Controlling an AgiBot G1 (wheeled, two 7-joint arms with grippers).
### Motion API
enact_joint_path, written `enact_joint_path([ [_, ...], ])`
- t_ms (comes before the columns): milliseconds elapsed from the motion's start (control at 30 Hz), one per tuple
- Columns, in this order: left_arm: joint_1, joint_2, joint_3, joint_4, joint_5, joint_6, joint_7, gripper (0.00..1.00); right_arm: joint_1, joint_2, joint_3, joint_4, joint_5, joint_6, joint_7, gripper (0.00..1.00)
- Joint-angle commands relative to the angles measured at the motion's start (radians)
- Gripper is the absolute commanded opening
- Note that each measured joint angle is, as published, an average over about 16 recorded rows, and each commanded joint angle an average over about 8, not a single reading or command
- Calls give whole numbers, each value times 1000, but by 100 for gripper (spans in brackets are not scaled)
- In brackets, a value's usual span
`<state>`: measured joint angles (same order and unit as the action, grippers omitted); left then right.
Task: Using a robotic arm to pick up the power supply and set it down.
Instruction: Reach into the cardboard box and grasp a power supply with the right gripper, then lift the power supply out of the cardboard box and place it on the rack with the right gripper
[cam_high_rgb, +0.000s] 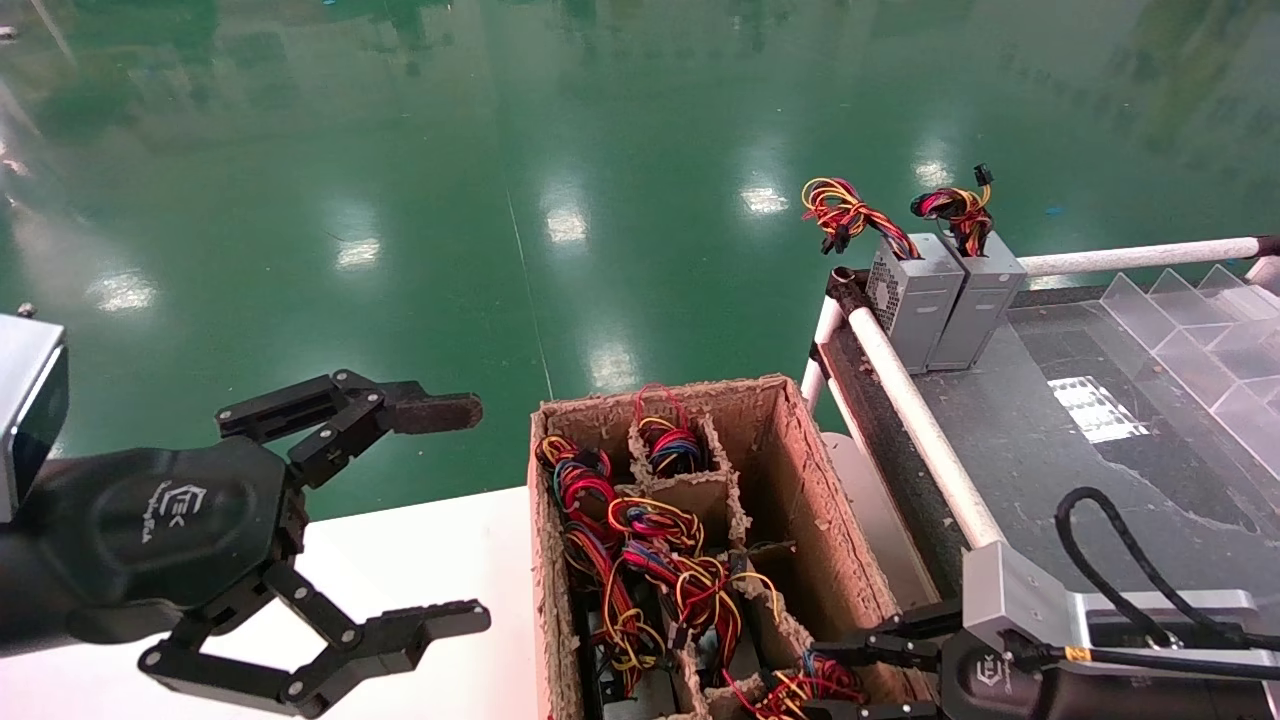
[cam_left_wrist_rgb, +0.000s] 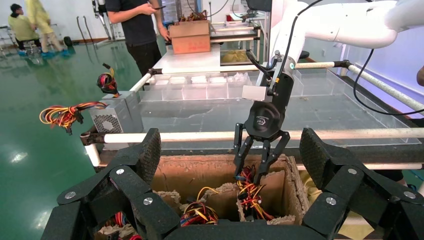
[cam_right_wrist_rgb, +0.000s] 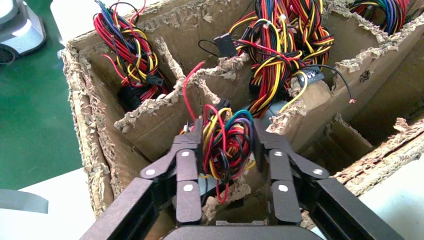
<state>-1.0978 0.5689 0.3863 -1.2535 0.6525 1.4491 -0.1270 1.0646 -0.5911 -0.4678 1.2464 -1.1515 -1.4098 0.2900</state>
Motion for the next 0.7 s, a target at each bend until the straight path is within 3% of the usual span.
enact_joint_path([
  [33, 0, 0, 0, 0, 0, 0, 0, 100, -3, 2, 1, 0, 2, 1, -2, 0],
  [700, 0, 0, 0, 0, 0, 0, 0, 100, -11, 27, 55, 33, 111, -19, -36, 0],
])
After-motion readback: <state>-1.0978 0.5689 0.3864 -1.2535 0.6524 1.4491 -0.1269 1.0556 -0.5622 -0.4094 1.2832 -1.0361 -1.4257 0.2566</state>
